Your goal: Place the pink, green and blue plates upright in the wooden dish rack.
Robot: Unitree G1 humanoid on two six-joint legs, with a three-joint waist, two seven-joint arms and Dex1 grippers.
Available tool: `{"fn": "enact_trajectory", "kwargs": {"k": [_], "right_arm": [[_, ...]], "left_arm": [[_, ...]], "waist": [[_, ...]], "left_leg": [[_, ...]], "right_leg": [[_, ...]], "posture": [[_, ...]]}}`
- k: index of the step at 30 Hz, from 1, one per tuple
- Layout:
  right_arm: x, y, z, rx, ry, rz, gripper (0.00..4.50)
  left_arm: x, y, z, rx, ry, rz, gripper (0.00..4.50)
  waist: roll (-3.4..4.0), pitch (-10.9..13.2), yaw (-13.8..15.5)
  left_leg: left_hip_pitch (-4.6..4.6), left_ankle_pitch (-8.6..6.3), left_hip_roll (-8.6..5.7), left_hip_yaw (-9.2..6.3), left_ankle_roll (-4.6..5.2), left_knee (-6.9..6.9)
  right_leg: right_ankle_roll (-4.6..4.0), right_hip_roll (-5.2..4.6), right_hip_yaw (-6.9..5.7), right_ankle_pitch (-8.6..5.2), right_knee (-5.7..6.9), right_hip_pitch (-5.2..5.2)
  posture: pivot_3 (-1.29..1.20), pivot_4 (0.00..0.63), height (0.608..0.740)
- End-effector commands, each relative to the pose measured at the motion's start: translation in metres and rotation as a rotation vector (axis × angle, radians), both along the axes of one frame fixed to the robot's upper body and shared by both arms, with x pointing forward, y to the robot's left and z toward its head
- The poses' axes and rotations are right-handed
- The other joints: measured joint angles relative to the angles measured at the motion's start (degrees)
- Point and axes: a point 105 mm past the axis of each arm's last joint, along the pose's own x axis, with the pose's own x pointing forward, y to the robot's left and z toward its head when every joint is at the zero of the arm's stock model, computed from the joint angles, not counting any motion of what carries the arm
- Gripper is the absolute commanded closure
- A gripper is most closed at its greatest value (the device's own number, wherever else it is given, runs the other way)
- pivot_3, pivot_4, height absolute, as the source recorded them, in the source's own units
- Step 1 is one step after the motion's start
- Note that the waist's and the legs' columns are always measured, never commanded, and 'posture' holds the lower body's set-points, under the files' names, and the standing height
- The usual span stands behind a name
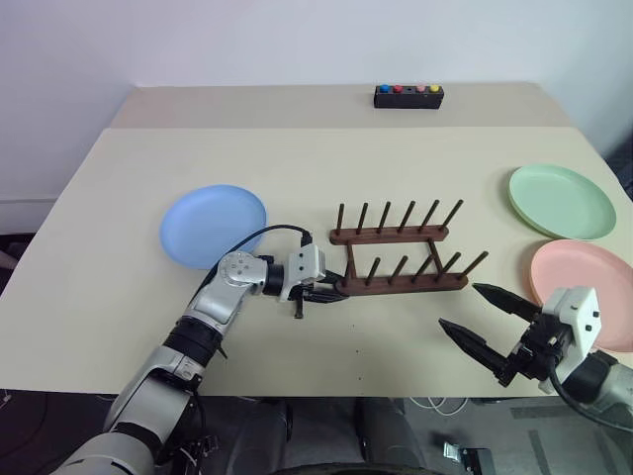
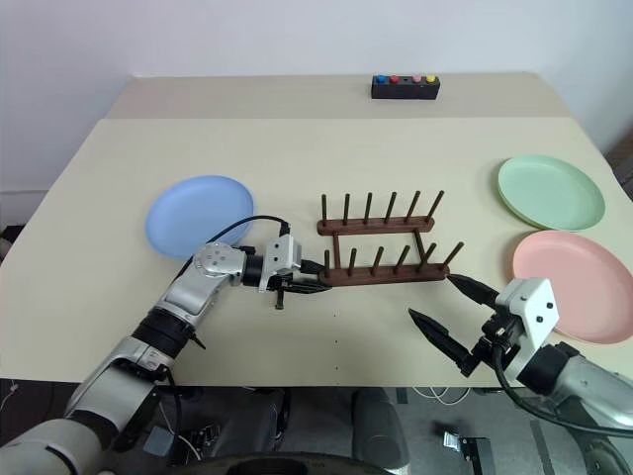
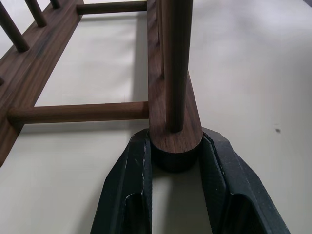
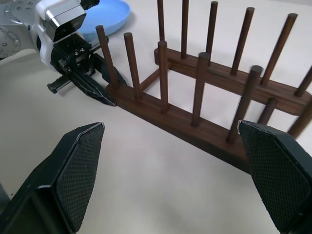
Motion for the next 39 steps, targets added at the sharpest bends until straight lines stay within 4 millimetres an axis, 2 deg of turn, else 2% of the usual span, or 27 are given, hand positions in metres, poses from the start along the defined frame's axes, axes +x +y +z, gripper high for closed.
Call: {"fn": "enact_trajectory", "kwargs": {"k": [1, 9, 14, 19, 21, 22, 26, 30, 33, 36, 39], "right_arm": [[-0.008, 0.006, 0.013, -0.011, -0.057, 0.003, 0.0], [-0.015, 0.002, 0.01, -0.017, -0.052, -0.047, 0.0], [-0.011, 0.003, 0.008, -0.016, -0.052, -0.043, 0.0], [-0.008, 0.001, 0.005, -0.018, -0.047, -0.038, 0.0], [-0.008, 0.001, 0.003, -0.026, -0.039, -0.039, 0.0], [-0.007, 0.001, 0.001, -0.03, -0.033, -0.04, 0.0], [-0.007, -0.002, -0.003, -0.04, -0.014, -0.052, 0.0], [-0.007, -0.013, -0.011, -0.079, 0.023, -0.104, 0.0], [-0.005, -0.032, -0.028, -0.176, 0.079, -0.191, 0.89], [-0.004, -0.037, -0.033, -0.188, 0.093, -0.21, 2.41], [-0.002, -0.038, -0.036, -0.202, 0.096, -0.213, 3.91]], "left_arm": [[-0.005, -0.011, -0.003, 0.011, 0.002, -0.053, 3.75], [0.001, -0.024, -0.004, 0.017, -0.003, -0.075, 3.75], [0.002, -0.031, -0.001, 0.012, 0.002, -0.082, 3.75], [0.004, -0.028, 0.0, 0.005, 0.008, -0.063, 3.75], [0.005, -0.027, 0.001, -0.008, 0.022, -0.046, 2.7], [0.006, -0.026, 0.003, -0.016, 0.021, -0.037, 2.36], [0.009, -0.023, 0.009, -0.054, 0.034, -0.007, 0.46], [0.006, -0.007, 0.02, -0.111, 0.07, 0.031, 0.46], [-0.006, 0.009, 0.02, -0.115, 0.107, 0.036, 1.42], [-0.031, 0.016, 0.014, -0.078, 0.131, -0.025, 2.91], [-0.04, 0.013, 0.01, -0.052, 0.145, -0.015, 4.42]], "waist": [[0.0, 0.0, 0.0], [-0.03, 0.0, 0.0], [-0.04, 0.0, 0.1], [-0.04, 0.0, 0.0], [-0.04, 0.0, 0.0], [-0.04, 0.0, 0.0], [-0.04, 0.0, -0.1], [-0.04, 0.0, -0.3], [-0.02, 0.0, -0.3], [0.02, 0.0, -0.2], [0.01, 0.0, 0.1]], "left_leg": [[0.0, 0.0, 0.0, 0.0, 0.0, 0.01], [-0.01, -0.01, -0.03, 0.0, 0.01, 0.06], [-0.02, -0.01, -0.03, 0.0, 0.01, 0.08], [-0.02, -0.01, -0.03, -0.01, 0.01, 0.04], [-0.02, -0.01, -0.03, -0.02, 0.01, 0.04], [-0.02, -0.01, -0.03, -0.02, 0.01, 0.04], [-0.02, -0.01, -0.03, -0.02, 0.01, 0.02], [-0.04, -0.01, -0.01, -0.02, 0.02, -0.02], [-0.02, -0.01, 0.0, -0.01, 0.01, -0.07], [-0.03, -0.01, 0.0, -0.01, 0.01, -0.06], [-0.04, -0.01, 0.0, -0.01, 0.01, -0.02]], "right_leg": [[0.0, 0.0, 0.0, 0.0, 0.0, 0.0], [0.11, -0.02, 0.0, -0.07, -0.01, 0.03], [0.11, -0.02, 0.0, -0.07, -0.01, 0.03], [0.09, -0.02, 0.0, -0.06, -0.01, 0.01], [0.09, -0.02, 0.0, -0.05, -0.01, 0.01], [0.09, -0.02, 0.0, -0.05, -0.01, 0.01], [0.1, -0.02, 0.0, -0.05, 0.0, -0.02], [0.04, -0.02, 0.0, -0.02, 0.01, -0.08], [0.02, -0.02, 0.01, -0.01, 0.01, -0.08], [-0.06, -0.02, 0.01, -0.05, 0.01, -0.08], [-0.16, -0.03, 0.01, -0.11, 0.01, -0.06]], "posture": [[0.0, 0.15, 0.74], [0.0, 0.15, 0.74], [0.0, 0.15, 0.74], [0.0, 0.15, 0.74], [0.0, 0.15, 0.74], [0.0, 0.15, 0.74], [0.0, 0.15, 0.74], [0.0, 0.15, 0.74], [0.0, 0.15, 0.74], [0.0, 0.15, 0.74], [0.0, 0.15, 0.74]]}}
